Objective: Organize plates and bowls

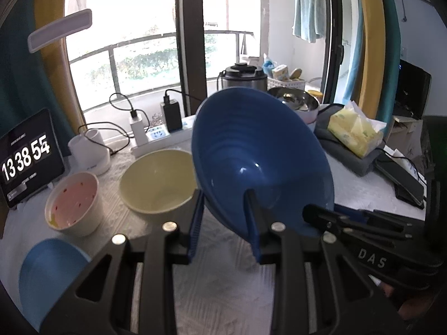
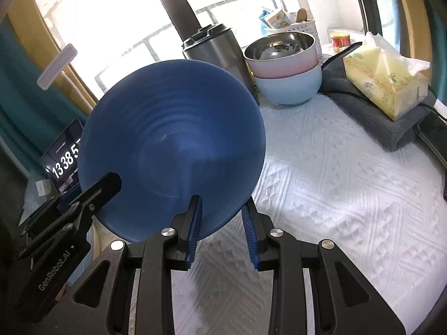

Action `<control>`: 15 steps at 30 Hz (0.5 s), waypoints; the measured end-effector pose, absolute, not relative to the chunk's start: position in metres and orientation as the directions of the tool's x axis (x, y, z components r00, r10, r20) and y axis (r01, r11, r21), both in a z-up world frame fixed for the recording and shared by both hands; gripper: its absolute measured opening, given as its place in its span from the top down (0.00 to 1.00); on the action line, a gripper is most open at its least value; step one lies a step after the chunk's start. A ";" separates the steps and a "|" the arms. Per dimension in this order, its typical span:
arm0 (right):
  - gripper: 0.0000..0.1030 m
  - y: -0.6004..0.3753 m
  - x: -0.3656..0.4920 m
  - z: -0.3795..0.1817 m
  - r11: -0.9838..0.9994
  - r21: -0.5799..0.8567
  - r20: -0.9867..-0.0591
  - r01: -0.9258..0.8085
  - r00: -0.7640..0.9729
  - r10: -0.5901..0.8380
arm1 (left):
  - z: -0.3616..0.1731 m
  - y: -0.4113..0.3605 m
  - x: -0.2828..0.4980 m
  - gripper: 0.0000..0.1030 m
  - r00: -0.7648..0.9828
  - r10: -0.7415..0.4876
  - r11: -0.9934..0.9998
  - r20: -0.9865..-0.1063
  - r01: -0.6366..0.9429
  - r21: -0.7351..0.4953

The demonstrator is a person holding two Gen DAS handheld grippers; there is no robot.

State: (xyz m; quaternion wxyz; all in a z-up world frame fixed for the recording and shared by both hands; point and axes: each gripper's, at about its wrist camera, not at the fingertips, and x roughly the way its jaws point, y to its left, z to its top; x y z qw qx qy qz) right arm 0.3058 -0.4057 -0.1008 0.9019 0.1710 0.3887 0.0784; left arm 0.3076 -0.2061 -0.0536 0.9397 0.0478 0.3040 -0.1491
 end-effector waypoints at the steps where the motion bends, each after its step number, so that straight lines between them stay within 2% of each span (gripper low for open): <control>1: 0.70 -0.403 0.301 -0.099 0.929 0.369 -0.674 -0.011 0.686 0.276 | -0.054 -0.204 0.305 0.71 0.770 -0.250 0.951 -0.587 0.308 -0.001; 15: 0.70 -0.386 0.263 -0.095 0.929 0.367 -0.665 -0.034 0.689 0.288 | -0.054 -0.185 0.267 0.71 0.771 -0.237 0.959 -0.592 0.284 -0.014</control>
